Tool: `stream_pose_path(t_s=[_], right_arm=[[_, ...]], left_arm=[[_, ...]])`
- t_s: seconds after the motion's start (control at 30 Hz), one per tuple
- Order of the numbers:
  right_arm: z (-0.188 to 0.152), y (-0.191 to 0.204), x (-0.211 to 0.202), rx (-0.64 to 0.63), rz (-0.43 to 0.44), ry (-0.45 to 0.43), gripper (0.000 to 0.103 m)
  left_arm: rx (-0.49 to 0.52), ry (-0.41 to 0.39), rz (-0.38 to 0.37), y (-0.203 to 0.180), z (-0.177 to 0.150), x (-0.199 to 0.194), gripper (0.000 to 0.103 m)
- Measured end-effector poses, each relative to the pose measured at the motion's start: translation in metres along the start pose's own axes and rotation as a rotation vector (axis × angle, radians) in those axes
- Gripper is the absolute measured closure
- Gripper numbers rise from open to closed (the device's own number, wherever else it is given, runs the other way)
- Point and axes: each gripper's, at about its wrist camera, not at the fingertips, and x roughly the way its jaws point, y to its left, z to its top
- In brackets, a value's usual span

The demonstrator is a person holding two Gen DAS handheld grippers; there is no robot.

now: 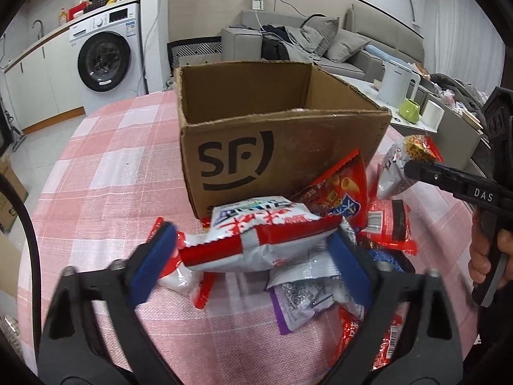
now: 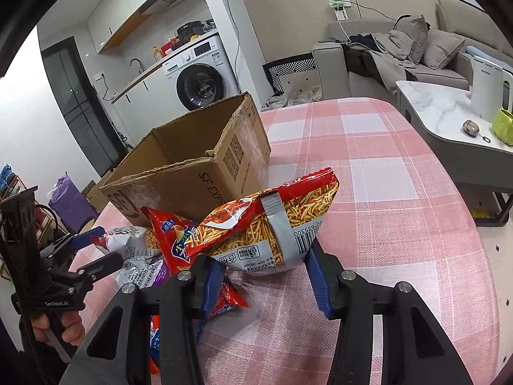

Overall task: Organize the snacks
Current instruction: 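Grasp the red-and-white bag with the left tool while the right tool holds the orange bag, then lift the red-and-white bag with the left tool while the right tool carries the orange bag to the box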

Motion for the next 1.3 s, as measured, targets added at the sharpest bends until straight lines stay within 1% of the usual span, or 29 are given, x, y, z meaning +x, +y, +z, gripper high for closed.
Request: stream_pose_path(t_s=[0.03,0.1,0.17,0.37,0.67,0.93,1.07,1.23,1.3], right_arm=[[0.000,0.000,0.000,0.000,0.000,-0.001,0.055],[0.001,0.000,-0.001,0.001,0.001,-0.005,0.055],[0.001,0.001,-0.002,0.001,0.002,-0.007,0.055],[0.003,0.000,-0.004,0.002,0.003,-0.014,0.055],[0.005,0.001,-0.010,0.001,0.009,-0.030,0.055],[0.007,0.001,-0.015,0.001,0.014,-0.044,0.055],[0.008,0.003,-0.018,-0.003,0.023,-0.054,0.055],[0.010,0.007,-0.021,-0.012,0.032,-0.059,0.055],[0.010,0.008,-0.022,-0.015,0.035,-0.059,0.055]], left_arm=[[0.000,0.005,-0.013,0.000,0.000,0.001,0.028],[-0.012,0.002,-0.025,0.001,-0.001,0.002,0.031],[-0.022,-0.008,-0.035,0.003,0.000,0.001,0.040],[-0.048,-0.036,-0.058,0.011,0.002,-0.004,0.048],[-0.026,-0.052,-0.055,0.008,-0.001,-0.013,0.054],[-0.039,-0.065,-0.063,0.016,-0.002,-0.024,0.056],[-0.036,-0.077,-0.068,0.019,-0.001,-0.032,0.061],[-0.029,-0.065,-0.064,0.019,-0.001,-0.033,0.060],[-0.018,-0.050,-0.058,0.016,-0.001,-0.030,0.057]])
